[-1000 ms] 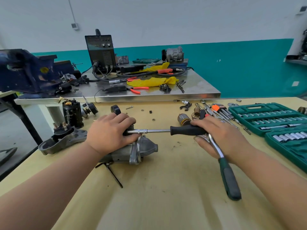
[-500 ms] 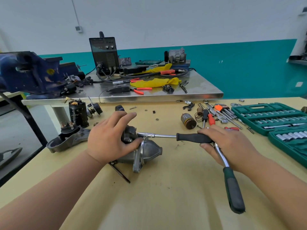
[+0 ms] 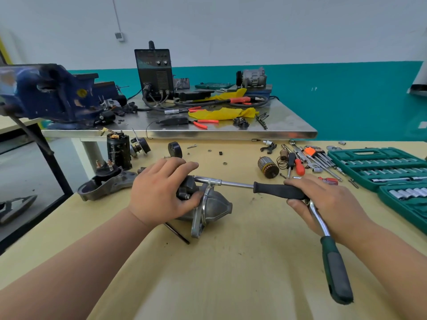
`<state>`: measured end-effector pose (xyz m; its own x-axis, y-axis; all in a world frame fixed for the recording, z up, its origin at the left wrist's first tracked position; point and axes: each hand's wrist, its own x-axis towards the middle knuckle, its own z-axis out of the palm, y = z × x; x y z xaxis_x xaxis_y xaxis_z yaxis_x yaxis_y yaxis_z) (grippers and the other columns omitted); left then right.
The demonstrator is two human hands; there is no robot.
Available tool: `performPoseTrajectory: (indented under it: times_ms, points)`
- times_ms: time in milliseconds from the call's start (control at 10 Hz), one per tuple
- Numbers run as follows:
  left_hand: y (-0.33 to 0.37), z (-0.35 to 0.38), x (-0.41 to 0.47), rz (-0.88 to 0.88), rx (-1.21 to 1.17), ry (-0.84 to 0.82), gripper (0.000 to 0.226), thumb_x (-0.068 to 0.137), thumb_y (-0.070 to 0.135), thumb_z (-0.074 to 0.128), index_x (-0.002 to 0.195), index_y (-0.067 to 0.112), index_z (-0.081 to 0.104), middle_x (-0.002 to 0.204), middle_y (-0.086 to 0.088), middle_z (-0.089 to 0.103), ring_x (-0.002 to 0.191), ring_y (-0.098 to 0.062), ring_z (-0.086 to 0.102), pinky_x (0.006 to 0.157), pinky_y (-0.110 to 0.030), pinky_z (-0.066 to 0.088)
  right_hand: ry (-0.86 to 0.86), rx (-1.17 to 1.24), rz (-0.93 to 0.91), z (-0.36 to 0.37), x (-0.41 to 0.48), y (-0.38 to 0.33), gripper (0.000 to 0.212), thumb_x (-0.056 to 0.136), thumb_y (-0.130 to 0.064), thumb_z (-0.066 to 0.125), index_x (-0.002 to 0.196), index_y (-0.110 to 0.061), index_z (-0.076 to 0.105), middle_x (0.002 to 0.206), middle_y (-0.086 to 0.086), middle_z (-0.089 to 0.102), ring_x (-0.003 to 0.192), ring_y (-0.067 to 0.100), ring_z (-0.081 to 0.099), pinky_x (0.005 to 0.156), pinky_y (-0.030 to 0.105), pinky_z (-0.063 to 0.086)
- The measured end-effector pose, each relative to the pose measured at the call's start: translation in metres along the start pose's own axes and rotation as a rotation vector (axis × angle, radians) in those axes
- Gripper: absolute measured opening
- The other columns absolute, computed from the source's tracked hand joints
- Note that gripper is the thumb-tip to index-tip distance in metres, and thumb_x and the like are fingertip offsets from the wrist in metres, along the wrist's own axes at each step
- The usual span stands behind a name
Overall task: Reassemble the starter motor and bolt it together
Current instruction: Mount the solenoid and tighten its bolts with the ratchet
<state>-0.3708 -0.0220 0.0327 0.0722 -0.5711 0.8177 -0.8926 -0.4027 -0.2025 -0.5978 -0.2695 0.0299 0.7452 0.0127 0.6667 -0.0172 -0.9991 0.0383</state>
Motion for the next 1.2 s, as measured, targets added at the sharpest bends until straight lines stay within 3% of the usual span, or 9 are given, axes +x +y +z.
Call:
performPoseTrajectory:
  times_ms: [300,400,600,700,800,900,1000,1100,1200]
  points:
    - [0.003,-0.019,0.007,-0.108,-0.116,-0.198,0.059,0.073,0.066,0.053,0.111,0.024,0.070,0.100,0.008,0.068,0.091,-0.017,0.062,0.060,-0.023,0.044,0.100,-0.134,-0.206,-0.013,0.002,-0.007,0.039,0.086,-0.034,0.052,0.109,-0.006,0.065,0.087,0.011,0.070,0.061,0.022,0.064,0.052,0.028,0.051]
    - [-0.004,-0.025,0.018,-0.074,-0.128,-0.408,0.070,0.073,0.076,0.037,0.122,0.033,0.061,0.108,0.015,0.064,0.099,-0.012,0.057,0.066,-0.025,0.040,-0.125,0.094,0.113,-0.022,0.004,-0.021,0.019,0.091,-0.038,0.054,0.106,-0.032,0.064,0.081,-0.012,0.068,0.061,0.002,0.057,0.053,0.012,0.042]
    - [0.003,-0.032,0.010,0.047,-0.159,-0.523,0.040,0.092,0.058,0.050,0.125,0.037,0.054,0.116,0.019,0.056,0.093,-0.009,0.060,0.065,-0.026,0.047,-0.535,1.303,1.220,-0.036,0.024,-0.032,0.048,0.094,-0.052,0.047,0.080,-0.011,0.069,0.047,0.007,0.038,0.028,0.015,0.019,0.041,0.026,0.038]
    - [0.013,-0.030,0.013,0.051,-0.147,-0.515,0.038,0.096,0.056,0.041,0.121,0.033,0.056,0.109,0.017,0.057,0.090,-0.011,0.061,0.062,-0.028,0.045,-0.498,1.084,0.989,-0.039,0.022,-0.037,0.046,0.098,-0.050,0.041,0.074,-0.024,0.071,0.047,0.005,0.045,0.031,0.017,0.032,0.044,0.030,0.042]
    - [0.016,-0.026,0.018,-0.009,-0.122,-0.561,0.044,0.096,0.059,0.031,0.119,0.032,0.058,0.104,0.017,0.054,0.091,-0.009,0.059,0.060,-0.027,0.041,-0.417,0.107,0.172,-0.044,0.011,-0.034,0.022,0.094,-0.053,0.040,0.092,-0.042,0.059,0.067,-0.011,0.064,0.060,0.011,0.059,0.056,0.032,0.048]
    - [0.015,-0.024,0.017,0.001,-0.116,-0.568,0.045,0.097,0.058,0.029,0.120,0.032,0.058,0.099,0.019,0.050,0.090,-0.010,0.059,0.057,-0.026,0.036,-0.473,-0.063,0.021,-0.036,0.005,-0.035,0.040,0.093,-0.057,0.044,0.112,-0.026,0.061,0.069,-0.011,0.058,0.063,0.015,0.058,0.060,0.036,0.051]
    - [0.014,-0.025,0.012,0.065,-0.132,-0.503,0.045,0.097,0.058,0.034,0.122,0.032,0.060,0.103,0.017,0.057,0.085,-0.012,0.062,0.054,-0.022,0.031,-0.592,1.073,1.000,-0.033,0.016,-0.043,0.056,0.094,-0.057,0.039,0.088,-0.010,0.067,0.046,-0.002,0.036,0.037,0.016,0.030,0.041,0.035,0.041]
    - [0.016,-0.029,0.010,0.095,-0.170,-0.435,0.033,0.098,0.048,0.047,0.119,0.030,0.064,0.100,0.013,0.065,0.080,-0.016,0.065,0.057,-0.022,0.038,-0.514,1.046,1.012,-0.038,0.022,-0.046,0.057,0.095,-0.057,0.034,0.082,-0.015,0.070,0.044,0.005,0.039,0.033,0.020,0.033,0.041,0.028,0.042]
    - [0.019,-0.029,0.012,0.039,-0.153,-0.412,0.030,0.100,0.043,0.048,0.120,0.031,0.066,0.097,0.013,0.067,0.080,-0.018,0.067,0.056,-0.025,0.041,-0.188,0.315,0.333,-0.053,0.021,-0.046,0.041,0.092,-0.045,0.034,0.091,-0.024,0.069,0.061,0.004,0.062,0.053,0.024,0.059,0.050,0.033,0.051]
